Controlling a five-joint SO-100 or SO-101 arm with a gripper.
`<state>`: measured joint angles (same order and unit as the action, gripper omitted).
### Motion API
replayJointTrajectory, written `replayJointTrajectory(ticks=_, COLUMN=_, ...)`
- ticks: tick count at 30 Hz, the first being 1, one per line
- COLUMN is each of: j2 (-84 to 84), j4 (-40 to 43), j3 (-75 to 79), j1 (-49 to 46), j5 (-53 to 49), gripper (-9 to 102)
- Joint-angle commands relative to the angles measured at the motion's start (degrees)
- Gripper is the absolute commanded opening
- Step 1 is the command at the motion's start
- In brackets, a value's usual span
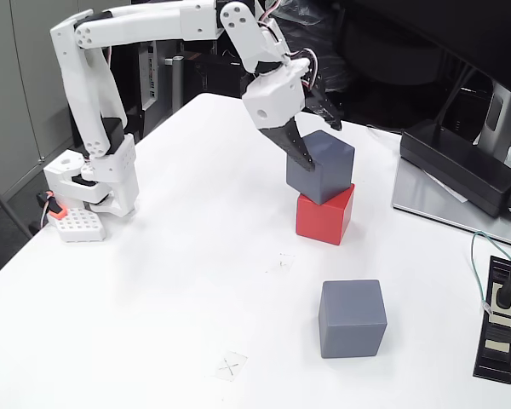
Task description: Stack the three blocks in an ordered color.
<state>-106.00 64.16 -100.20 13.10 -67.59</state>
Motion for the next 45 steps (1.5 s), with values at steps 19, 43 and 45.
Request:
replayJointTrajectory(ticks=19, j2=-0.09, j4=9.58, j3=27.86, j1=-19.86, j5=32.17, gripper=32)
replayJointTrajectory(ticks=43, j2=35.42, j4=26.46, j3=57.57, j1=-22.50, j5=32.43, gripper=32)
replayJointTrajectory(ticks=45, j2=37.79, j4=26.46, j3=58.10, j1=-23.12, j5=30.76, gripper=32)
